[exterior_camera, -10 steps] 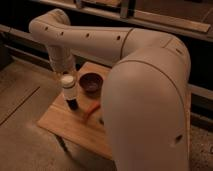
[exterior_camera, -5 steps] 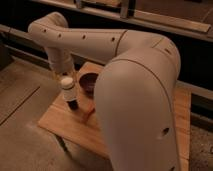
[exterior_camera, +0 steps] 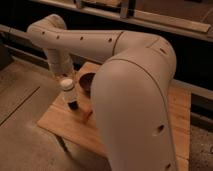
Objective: Place the ceramic cup over the eraser
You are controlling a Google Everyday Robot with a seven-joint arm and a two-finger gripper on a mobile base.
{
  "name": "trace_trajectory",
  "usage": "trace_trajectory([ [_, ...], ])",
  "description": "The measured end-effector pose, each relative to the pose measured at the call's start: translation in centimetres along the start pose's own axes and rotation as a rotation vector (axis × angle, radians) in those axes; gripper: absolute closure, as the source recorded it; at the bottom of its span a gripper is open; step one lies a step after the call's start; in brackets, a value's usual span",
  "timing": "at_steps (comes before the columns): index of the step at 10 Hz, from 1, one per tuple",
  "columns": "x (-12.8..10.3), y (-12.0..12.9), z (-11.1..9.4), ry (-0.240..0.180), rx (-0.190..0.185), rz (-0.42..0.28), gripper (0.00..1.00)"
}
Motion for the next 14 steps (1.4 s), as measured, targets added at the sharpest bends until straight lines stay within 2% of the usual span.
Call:
trace_trajectory([
  [2,-0.2,0.1,0.2,-0.001,0.001,0.001,1.0],
  [6,-1.3,0.5,0.4,-0.039,-0.028,0.0,1.0],
  [10,-2.2,0.7,-0.6,-0.115,-0.071,-0.014,1.0],
  [14,-0.9,-0.4,-0.6,-0.135,-0.048,-0.017,1.0],
])
